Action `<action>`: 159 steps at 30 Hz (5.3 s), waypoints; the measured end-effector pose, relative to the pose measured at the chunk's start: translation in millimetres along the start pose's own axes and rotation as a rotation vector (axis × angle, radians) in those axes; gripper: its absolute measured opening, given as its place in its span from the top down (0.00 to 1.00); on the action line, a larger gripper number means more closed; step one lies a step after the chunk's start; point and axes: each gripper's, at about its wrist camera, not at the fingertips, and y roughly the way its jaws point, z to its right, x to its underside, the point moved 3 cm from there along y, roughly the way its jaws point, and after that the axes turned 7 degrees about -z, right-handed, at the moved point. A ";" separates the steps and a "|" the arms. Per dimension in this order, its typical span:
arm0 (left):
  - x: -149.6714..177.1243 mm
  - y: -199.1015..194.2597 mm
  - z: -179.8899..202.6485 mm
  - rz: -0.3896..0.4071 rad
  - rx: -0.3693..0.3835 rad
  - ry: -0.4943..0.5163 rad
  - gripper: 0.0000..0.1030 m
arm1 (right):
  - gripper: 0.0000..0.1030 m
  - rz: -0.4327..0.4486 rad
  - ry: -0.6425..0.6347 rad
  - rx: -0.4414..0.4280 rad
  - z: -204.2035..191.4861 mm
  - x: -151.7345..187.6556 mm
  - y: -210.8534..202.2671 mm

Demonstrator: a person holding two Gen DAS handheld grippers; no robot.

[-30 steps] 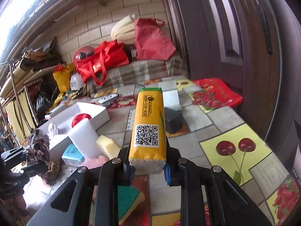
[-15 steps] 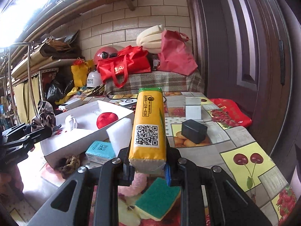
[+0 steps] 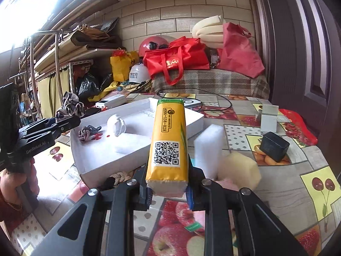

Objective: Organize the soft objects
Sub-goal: 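Carry the scarf and yellow tissue pack into the white box and release both, then grasp the pink fluffy ball with the left tool while the right tool grasps the green sponge, then carry the pink ball and green sponge into the white box and release both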

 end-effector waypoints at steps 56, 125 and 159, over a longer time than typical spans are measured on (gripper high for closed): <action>-27.5 70.4 -69.1 -0.080 -0.248 -0.187 0.07 | 0.11 -0.035 -0.005 0.063 -63.1 -77.5 131.1; 27.5 76.7 263.1 -0.428 0.358 0.492 0.34 | 0.59 -0.414 0.272 0.106 144.4 63.2 -18.4; 4.3 -15.2 82.2 0.024 0.142 0.116 0.50 | 0.59 0.049 0.080 0.166 58.2 3.8 -31.2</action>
